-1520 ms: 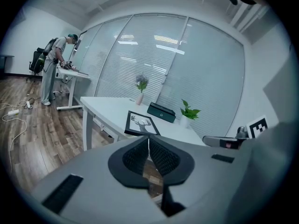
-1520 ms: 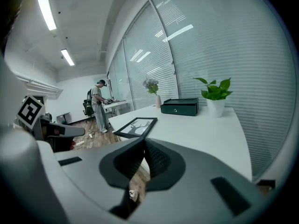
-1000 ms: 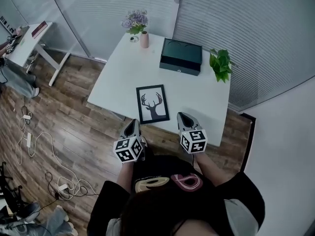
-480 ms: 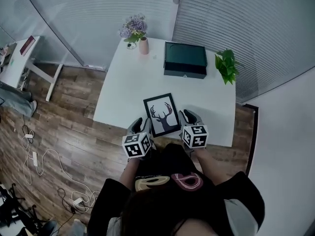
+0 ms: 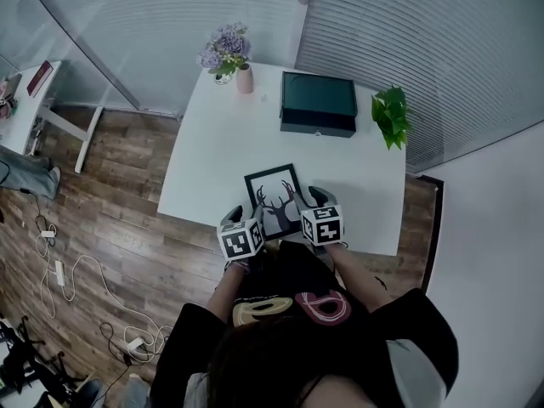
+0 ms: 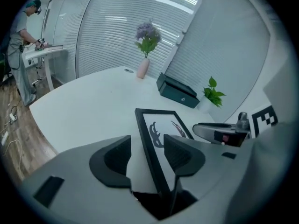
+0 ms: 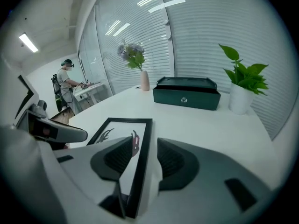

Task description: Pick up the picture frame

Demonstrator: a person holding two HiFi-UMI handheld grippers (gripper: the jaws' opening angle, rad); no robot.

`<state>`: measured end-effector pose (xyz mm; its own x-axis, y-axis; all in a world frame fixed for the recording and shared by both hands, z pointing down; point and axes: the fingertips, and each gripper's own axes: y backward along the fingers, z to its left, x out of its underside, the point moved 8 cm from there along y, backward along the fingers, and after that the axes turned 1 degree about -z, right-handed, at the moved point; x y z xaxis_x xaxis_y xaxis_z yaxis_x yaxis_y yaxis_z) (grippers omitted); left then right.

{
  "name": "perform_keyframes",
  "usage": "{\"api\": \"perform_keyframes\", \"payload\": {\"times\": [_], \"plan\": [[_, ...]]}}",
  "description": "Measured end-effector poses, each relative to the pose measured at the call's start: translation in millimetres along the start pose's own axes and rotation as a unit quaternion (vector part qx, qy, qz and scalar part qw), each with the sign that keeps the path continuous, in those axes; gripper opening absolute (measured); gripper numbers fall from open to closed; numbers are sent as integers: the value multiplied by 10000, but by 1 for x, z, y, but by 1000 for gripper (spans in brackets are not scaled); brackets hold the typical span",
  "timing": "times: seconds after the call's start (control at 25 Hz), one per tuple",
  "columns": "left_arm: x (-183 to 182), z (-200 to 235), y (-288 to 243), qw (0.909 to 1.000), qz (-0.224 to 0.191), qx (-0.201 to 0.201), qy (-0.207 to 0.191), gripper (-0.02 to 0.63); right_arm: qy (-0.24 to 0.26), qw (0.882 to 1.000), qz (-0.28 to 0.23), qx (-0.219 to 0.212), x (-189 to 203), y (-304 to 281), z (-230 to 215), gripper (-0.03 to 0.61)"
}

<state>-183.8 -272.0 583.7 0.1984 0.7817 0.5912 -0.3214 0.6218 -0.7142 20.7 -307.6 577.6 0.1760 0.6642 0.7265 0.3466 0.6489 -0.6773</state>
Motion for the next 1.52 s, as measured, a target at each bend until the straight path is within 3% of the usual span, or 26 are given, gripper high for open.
{"api": "perform_keyframes", "payload": {"times": [0.2, 0.6, 0.88, 1.52], "plan": [[8, 1, -12, 9990, 345, -233, 140, 216, 123, 9995, 306, -17, 3, -14, 1, 153], [10, 6, -19, 9962, 568, -562, 340, 215, 214, 9978, 614, -134, 9, -26, -2, 137], [8, 1, -22, 9937, 687, -832, 286, 213, -188, 9974, 625, -290, 10, -26, -2, 91], [6, 9, -19, 9936, 741, -732, 447, 159, -287, 9960, 758, -369, 10, -26, 8, 78]]}}
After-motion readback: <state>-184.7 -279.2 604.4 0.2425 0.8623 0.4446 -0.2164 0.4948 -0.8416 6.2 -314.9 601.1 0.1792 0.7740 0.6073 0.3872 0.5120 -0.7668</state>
